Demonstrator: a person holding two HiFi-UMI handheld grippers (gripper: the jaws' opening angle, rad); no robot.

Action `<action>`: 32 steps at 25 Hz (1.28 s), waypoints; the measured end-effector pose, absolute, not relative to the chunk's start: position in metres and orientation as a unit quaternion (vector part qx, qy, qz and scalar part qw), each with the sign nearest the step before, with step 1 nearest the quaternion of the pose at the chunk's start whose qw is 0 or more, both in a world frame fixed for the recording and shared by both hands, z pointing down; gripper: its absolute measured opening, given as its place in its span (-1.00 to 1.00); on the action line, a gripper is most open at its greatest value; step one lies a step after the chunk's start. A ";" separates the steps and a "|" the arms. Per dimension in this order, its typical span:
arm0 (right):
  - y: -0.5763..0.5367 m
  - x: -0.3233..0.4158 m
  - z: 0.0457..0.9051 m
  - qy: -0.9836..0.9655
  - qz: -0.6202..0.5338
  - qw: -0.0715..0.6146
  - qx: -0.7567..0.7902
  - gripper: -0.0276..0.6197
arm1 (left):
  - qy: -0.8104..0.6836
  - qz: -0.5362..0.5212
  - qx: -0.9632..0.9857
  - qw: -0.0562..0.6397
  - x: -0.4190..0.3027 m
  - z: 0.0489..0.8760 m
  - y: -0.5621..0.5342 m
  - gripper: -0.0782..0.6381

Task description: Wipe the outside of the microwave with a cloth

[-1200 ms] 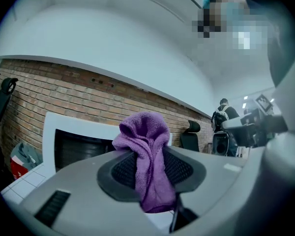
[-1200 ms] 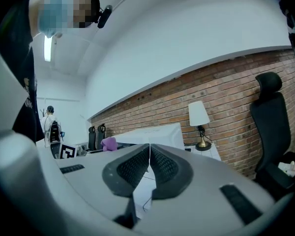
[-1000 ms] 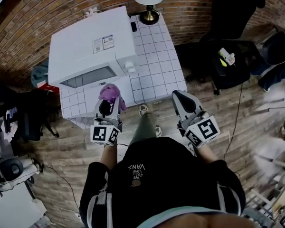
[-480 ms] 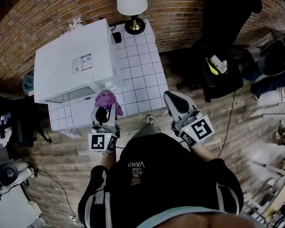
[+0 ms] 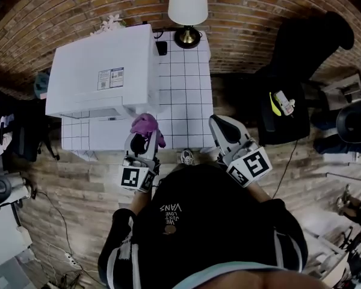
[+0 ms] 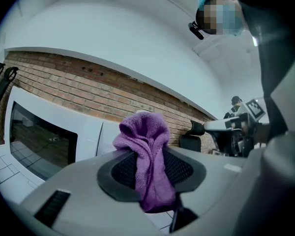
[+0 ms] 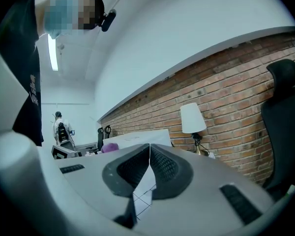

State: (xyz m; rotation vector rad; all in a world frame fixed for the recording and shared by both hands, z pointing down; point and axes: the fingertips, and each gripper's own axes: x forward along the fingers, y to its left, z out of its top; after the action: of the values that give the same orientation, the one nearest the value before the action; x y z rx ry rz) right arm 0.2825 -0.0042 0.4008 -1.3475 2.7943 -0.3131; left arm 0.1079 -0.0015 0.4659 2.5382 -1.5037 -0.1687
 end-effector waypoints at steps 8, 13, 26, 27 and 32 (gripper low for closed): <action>-0.037 0.291 0.407 0.923 -0.112 0.004 -0.368 -0.91 | -0.506 -0.124 0.838 0.165 0.146 0.474 -0.014 -0.39; -0.062 0.308 0.409 0.944 -0.116 -0.006 -0.307 -0.91 | -0.551 -0.152 0.800 0.185 0.171 0.476 -0.033 -0.39; -0.115 0.354 0.416 0.974 -0.131 -0.028 -0.184 -0.91 | -0.633 -0.339 0.641 0.271 0.174 0.482 -0.071 -0.39; -0.118 0.355 0.416 0.975 -0.131 -0.028 -0.179 -0.91 | -0.633 -0.349 0.633 0.277 0.172 0.482 -0.072 -0.39; -0.131 0.357 0.414 0.977 -0.134 -0.023 -0.162 -0.91 | -0.623 -0.386 0.607 0.306 0.164 0.483 -0.083 -0.39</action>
State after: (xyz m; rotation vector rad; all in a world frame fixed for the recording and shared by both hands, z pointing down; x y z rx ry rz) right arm 0.3572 -0.1310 0.4142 -0.5175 3.1162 -0.4262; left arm 0.1643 -0.0830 0.4830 1.6058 -1.6496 -1.0221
